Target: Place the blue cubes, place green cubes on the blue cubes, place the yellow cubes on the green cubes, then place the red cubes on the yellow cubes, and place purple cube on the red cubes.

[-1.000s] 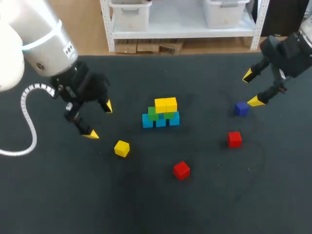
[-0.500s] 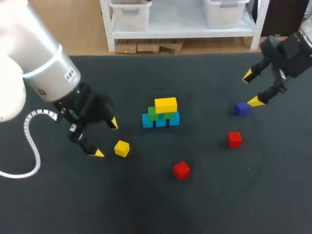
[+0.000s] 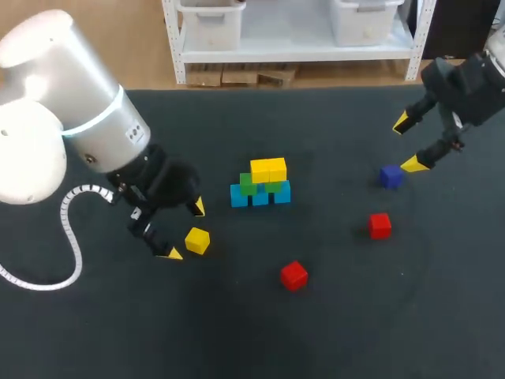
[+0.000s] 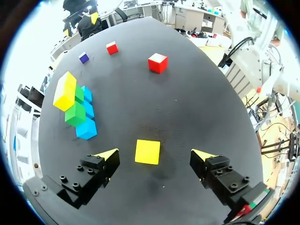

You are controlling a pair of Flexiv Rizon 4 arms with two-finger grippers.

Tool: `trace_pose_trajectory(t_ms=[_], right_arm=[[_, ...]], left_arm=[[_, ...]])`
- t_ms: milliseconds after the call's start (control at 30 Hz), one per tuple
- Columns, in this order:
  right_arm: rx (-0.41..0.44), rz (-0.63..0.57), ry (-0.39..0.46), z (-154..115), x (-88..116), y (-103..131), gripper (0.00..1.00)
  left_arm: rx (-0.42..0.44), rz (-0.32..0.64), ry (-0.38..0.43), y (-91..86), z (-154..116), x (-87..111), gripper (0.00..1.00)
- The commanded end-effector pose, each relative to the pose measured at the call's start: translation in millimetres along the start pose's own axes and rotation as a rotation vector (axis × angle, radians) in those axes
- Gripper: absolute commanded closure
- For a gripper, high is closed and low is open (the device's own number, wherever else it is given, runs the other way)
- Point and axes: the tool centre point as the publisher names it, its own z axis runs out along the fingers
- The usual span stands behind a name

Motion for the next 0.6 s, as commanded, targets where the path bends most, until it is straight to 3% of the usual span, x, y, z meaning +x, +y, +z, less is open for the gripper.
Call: trace_pose_trajectory(t_ms=[33,367,400,433,533,600], right_arm=[[0.001,-0.001,-0.002,0,0,0,0.00],[0.001,-0.001,-0.002,0,0,0,0.00],[0.001,-0.001,-0.002,0,0,0,0.00],[0.001,-0.001,-0.002,0,0,0,0.00],[0.001,-0.001,-0.002,0,0,0,0.00],[0.001,-0.001,-0.002,0,0,0,0.00]], left_arm=[[0.012,0.000,0.004,6.9,6,1.8,0.00],[0.031,0.009,0.016,10.9,13,3.6,0.00],[0.032,0.008,0.018,11.0,13,3.5,0.21],[0.033,0.007,0.019,11.3,14,3.3,0.32],[0.036,0.004,0.020,12.3,16,3.9,0.34],[0.038,0.003,0.022,12.9,17,4.0,0.50]])
